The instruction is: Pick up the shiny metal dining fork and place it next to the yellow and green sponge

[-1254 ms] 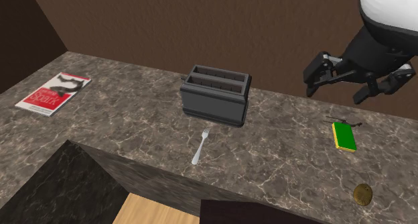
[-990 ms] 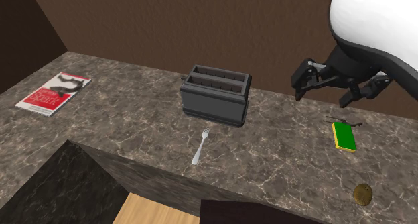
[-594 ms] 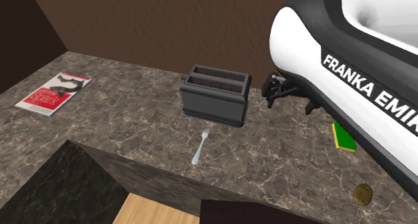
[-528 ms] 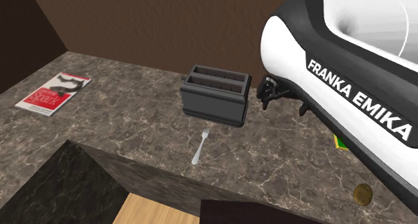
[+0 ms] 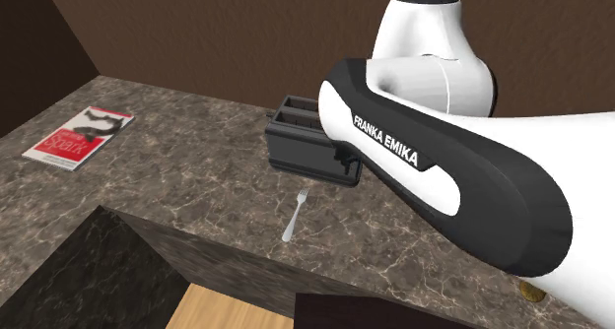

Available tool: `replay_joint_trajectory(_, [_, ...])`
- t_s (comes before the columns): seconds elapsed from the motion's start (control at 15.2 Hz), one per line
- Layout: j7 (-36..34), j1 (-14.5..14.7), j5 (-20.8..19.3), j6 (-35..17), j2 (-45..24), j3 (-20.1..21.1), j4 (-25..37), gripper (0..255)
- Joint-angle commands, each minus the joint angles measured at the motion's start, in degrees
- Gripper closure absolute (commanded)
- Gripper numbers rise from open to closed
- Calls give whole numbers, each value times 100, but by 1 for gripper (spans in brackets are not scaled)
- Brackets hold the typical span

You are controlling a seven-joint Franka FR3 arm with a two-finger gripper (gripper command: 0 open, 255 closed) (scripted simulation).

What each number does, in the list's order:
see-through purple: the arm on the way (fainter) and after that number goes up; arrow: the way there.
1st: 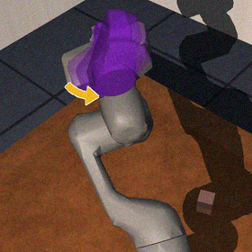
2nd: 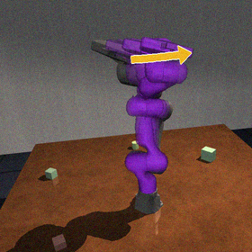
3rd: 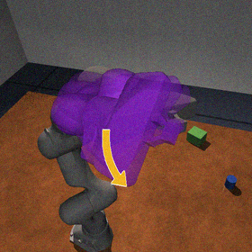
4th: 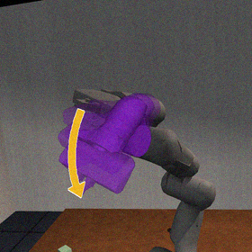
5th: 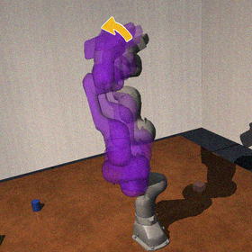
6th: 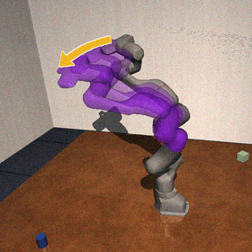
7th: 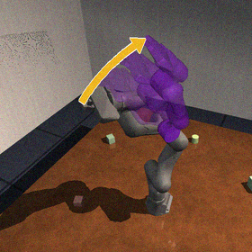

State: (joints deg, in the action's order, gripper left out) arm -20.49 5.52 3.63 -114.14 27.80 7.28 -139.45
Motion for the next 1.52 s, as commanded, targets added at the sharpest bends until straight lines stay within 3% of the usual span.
replay_joint_trajectory(0.0, [-122,36,50,-246,-345,100,12,0])
replay_joint_trajectory(0.59, [-840,263,150,-1229,-2038,616,332,0])
replay_joint_trajectory(1.25, [-1681,635,-101,-1982,-4160,912,1271,0])
replay_joint_trajectory(1.45, [-1711,663,-134,-2133,-4289,901,1242,0])
